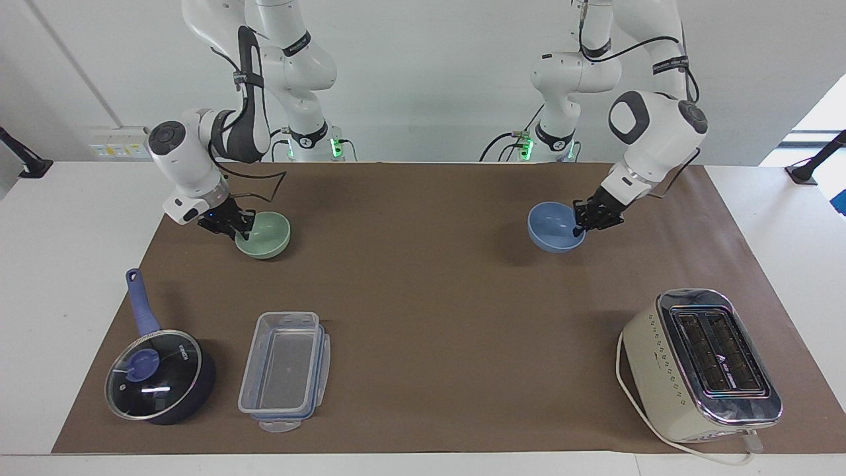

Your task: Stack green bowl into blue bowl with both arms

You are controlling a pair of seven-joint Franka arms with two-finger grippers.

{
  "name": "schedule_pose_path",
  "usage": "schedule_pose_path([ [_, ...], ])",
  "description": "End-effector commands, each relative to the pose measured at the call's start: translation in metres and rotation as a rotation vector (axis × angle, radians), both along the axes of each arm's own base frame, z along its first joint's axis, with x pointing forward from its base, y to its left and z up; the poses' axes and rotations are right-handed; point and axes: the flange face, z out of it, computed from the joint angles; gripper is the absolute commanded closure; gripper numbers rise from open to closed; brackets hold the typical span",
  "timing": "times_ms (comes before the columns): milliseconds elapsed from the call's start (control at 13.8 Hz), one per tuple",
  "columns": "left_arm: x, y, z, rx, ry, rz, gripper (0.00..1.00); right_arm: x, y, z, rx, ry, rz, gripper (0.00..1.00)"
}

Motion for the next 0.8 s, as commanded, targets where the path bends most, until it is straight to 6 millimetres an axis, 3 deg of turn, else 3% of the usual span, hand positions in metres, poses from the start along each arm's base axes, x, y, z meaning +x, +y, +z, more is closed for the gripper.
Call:
schedule_pose_path([
  [0,0.0,-0.057,-0.006,0.002,0.017,0.054,1.0,0.001,-0.004,-0.002,-0.005,-0.013,0.019,1.0],
  [289,-0.025,-0.149,-0.03,0.009,0.024,0.087,1.0,0.011,-0.007,0.004,-0.007,-0.014,0.025,1.0],
  [434,-0.036,-0.188,-0.053,0.008,-0.004,0.103,1.0,0.02,-0.008,0.023,-0.011,-0.034,0.027,1.0],
  [579,-0.045,-0.21,-0.052,-0.001,-0.007,0.101,1.0,0.023,-0.01,0.042,-0.006,-0.027,0.034,1.0],
  [723,-0.048,-0.236,-0.063,0.005,0.017,0.112,1.0,0.027,-0.013,0.062,-0.003,-0.047,0.033,1.0],
])
